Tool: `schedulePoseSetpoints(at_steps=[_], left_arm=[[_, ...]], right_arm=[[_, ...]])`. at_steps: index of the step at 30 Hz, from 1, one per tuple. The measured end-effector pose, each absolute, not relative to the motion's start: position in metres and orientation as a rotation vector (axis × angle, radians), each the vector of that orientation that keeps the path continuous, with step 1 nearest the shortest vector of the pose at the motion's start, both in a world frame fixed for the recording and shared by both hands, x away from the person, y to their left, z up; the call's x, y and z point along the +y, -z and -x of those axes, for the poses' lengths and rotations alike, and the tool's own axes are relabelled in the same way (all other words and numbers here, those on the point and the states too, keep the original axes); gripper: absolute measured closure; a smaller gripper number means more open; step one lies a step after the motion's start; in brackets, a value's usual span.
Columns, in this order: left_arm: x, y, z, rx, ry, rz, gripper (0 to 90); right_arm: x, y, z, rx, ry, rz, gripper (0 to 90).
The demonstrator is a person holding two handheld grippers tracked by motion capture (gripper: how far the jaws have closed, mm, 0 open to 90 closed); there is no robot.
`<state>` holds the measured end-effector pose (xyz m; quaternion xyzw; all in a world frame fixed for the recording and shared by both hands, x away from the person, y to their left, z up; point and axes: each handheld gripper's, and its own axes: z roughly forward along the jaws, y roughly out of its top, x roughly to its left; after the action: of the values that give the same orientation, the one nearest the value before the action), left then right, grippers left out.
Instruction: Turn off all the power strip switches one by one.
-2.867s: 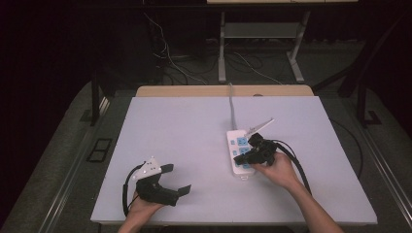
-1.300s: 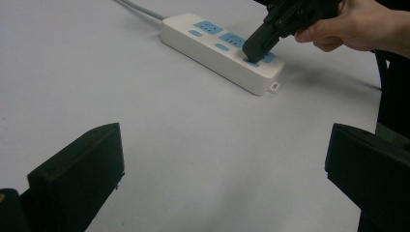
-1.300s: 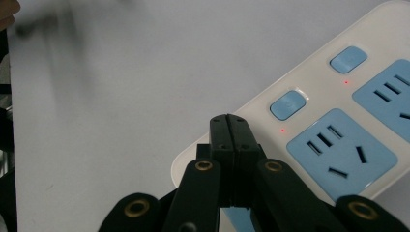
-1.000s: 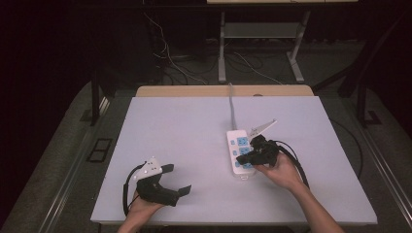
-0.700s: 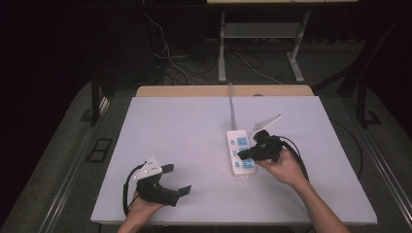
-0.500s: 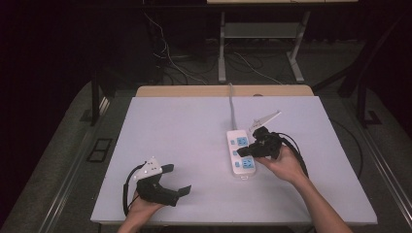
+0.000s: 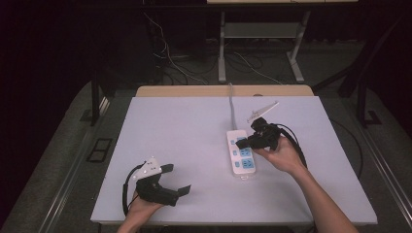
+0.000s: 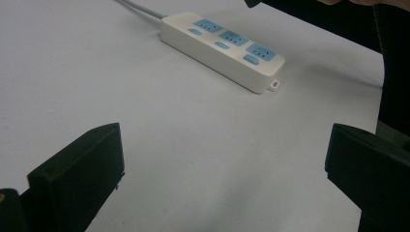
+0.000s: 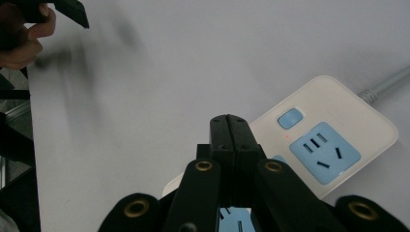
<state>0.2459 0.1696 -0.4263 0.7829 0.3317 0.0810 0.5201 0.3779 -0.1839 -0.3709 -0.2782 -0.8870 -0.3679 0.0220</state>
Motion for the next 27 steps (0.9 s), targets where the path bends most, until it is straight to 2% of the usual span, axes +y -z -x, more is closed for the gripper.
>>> schedulePoseSetpoints(at_steps=[27], left_arm=[[0.171, 0.426, -0.247, 0.791, -0.198, -1.881, 0.0]], right_arm=[[-0.176, 0.399, -0.402, -2.699, 1.110, 0.869, 90.0]])
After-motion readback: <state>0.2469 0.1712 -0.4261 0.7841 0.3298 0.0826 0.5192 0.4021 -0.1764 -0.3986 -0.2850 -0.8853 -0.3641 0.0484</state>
